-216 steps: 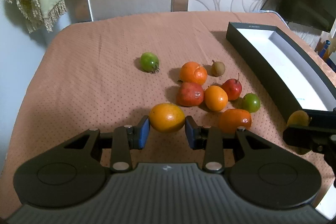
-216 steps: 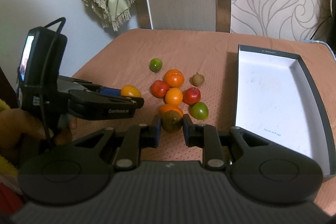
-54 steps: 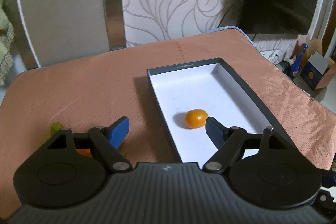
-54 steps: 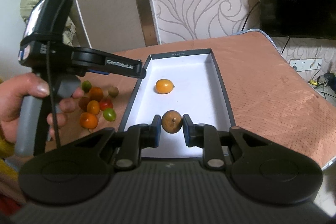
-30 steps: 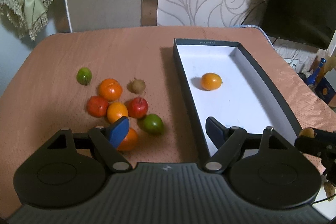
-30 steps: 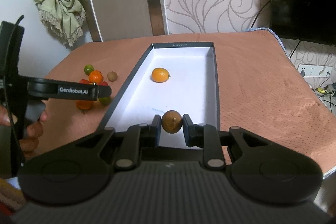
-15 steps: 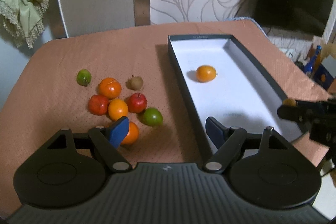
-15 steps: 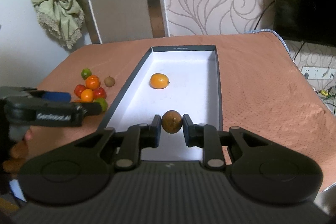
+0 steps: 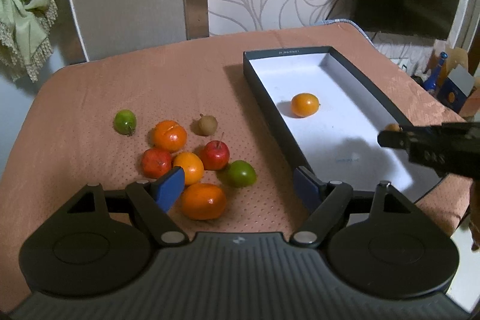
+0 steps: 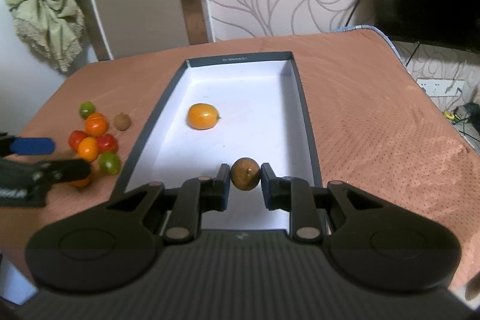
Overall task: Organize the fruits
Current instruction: 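Withdraw the left gripper toward the fruit cluster while the right gripper holds the brown fruit over the box, then open the right gripper to release the brown fruit into the box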
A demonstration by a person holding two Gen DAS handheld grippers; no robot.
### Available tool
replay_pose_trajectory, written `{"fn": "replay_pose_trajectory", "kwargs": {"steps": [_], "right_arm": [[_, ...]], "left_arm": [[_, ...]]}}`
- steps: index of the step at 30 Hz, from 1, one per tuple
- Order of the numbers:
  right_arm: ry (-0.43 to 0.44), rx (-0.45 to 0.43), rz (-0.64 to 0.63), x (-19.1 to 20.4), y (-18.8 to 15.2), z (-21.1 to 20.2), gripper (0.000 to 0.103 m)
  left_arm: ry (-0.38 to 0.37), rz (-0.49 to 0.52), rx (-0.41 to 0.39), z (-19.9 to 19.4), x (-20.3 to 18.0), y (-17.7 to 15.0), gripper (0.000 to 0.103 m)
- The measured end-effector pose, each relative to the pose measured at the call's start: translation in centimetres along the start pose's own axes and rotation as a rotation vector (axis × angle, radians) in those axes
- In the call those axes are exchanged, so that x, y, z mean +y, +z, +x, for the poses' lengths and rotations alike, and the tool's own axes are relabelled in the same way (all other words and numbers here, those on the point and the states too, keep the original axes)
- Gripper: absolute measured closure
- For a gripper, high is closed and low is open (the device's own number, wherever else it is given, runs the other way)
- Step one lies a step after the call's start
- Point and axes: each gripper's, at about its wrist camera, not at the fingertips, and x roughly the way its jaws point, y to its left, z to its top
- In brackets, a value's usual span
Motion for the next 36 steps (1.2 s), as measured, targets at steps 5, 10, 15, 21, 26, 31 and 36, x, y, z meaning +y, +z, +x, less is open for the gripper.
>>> {"fn": "replay_pose_trajectory", "kwargs": {"steps": [5, 10, 15, 21, 26, 31, 36], "right_arm": [[-0.037, 0.013, 0.014, -0.3, 0.4, 1.4, 0.078], [-0.06, 0.026, 0.034, -0.8, 0.5, 2.5, 0.078], [-0.093, 0.035, 0.015, -1.1, 0.4, 3.2, 0.078], [-0.155, 0.04, 0.021, -2.0, 0.9, 3.7, 0.079], [-0.136, 0.031, 0.022, -1.7, 1.1, 3.0, 0.078], [-0.131, 0.04, 0.014, -0.9, 0.6, 2.9, 0.077], [-0.147, 0.039, 0.037, -1.0, 0.4, 2.8, 0.077]], "left_arm": [[-0.021, 0.023, 0.006, 0.1, 0.8, -0.1, 0.02], [-0.034, 0.038, 0.041, 0.9, 1.3, -0.4, 0.02], [-0.041, 0.037, 0.037, 1.3, 1.5, -0.3, 0.02], [-0.051, 0.043, 0.031, 1.4, 2.0, -0.1, 0.02], [-0.054, 0.041, 0.032, 1.7, 2.3, 0.0, 0.02], [-0.067, 0.052, 0.033, 1.8, 2.2, 0.0, 0.02], [-0.078, 0.057, 0.034, 1.6, 2.2, -0.1, 0.02]]}}
